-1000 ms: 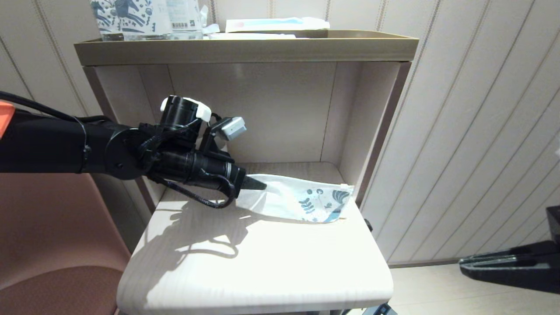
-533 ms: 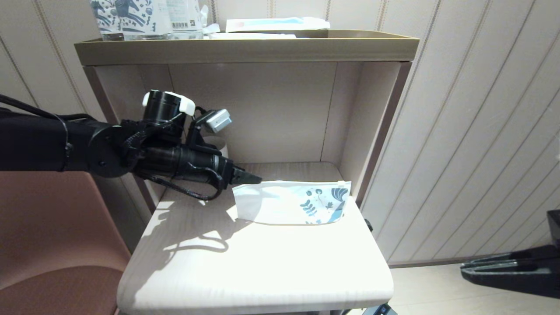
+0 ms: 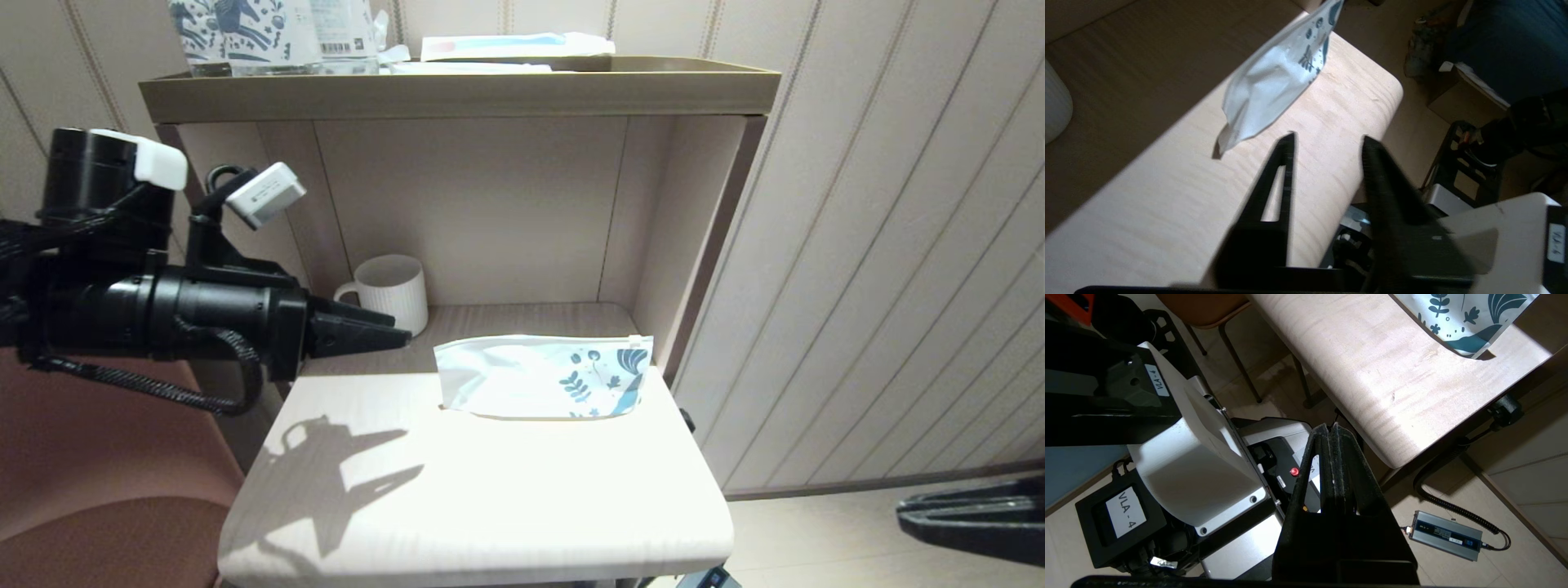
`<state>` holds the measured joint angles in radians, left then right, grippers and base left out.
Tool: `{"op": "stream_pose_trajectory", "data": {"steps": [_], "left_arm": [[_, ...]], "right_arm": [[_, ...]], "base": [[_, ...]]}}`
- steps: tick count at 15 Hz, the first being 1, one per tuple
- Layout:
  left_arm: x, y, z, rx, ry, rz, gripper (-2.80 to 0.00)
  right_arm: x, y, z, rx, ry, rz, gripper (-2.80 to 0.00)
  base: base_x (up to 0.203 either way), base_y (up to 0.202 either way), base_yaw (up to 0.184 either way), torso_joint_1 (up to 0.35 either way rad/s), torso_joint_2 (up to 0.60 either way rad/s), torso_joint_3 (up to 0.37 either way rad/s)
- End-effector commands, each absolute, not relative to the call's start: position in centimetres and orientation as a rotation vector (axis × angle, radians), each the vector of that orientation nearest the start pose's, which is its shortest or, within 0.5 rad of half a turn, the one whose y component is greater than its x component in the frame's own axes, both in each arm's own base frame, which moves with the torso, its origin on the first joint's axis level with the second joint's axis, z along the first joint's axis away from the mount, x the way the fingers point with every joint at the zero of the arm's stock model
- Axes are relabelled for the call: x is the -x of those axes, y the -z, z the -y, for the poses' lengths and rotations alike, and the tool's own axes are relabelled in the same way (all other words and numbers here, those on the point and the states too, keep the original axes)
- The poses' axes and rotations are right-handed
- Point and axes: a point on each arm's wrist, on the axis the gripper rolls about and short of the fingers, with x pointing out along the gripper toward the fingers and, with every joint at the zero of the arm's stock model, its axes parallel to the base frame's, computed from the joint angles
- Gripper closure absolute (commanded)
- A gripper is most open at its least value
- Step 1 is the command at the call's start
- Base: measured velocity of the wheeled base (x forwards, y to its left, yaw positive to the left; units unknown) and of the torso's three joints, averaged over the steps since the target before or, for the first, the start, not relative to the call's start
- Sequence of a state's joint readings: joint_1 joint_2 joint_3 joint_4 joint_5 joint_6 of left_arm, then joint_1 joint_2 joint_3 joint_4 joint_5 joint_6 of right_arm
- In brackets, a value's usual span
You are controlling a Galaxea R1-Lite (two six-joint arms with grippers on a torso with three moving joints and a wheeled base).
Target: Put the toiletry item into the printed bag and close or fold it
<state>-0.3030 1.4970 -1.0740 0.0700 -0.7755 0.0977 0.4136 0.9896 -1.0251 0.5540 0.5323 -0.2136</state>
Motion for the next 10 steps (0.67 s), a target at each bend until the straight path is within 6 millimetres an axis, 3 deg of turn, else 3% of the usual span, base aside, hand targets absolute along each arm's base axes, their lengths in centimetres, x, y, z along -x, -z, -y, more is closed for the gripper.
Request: {"op": "stream_pose_trajectory", "data": {"steps": [1,4,7,10], "left_arm": [[-16.9,-26.8,6.9,0.003,1.070,-0.339,0.00],[-10.5,-26.7,4.6,-0.043,0.937,-0.258,0.00],[-3.7,-26.0,2.0,-0.089,0.683,-0.208,0.00],[1.7,-23.1,-0.5,-0.143,0.289,-0.248,0.00]], "right_arm": [[-6.6,-28.5,-4.2,0.156,-0.977,-0.394,0.00],[-4.1,-28.6,-3.0,0.095,-0.945,-0.351,0.00],[-0.9,-28.2,-1.3,-0.004,-0.772,-0.300,0.00],[2.1,-23.3,-0.5,-0.016,-0.526,-0.314,0.00]], "base": [[0.000,0.000,0.000,0.000,0.00,0.000],[0.000,0.000,0.000,0.000,0.00,0.000],[0.000,0.000,0.000,0.000,0.00,0.000],[0.000,0.000,0.000,0.000,0.00,0.000]]}}
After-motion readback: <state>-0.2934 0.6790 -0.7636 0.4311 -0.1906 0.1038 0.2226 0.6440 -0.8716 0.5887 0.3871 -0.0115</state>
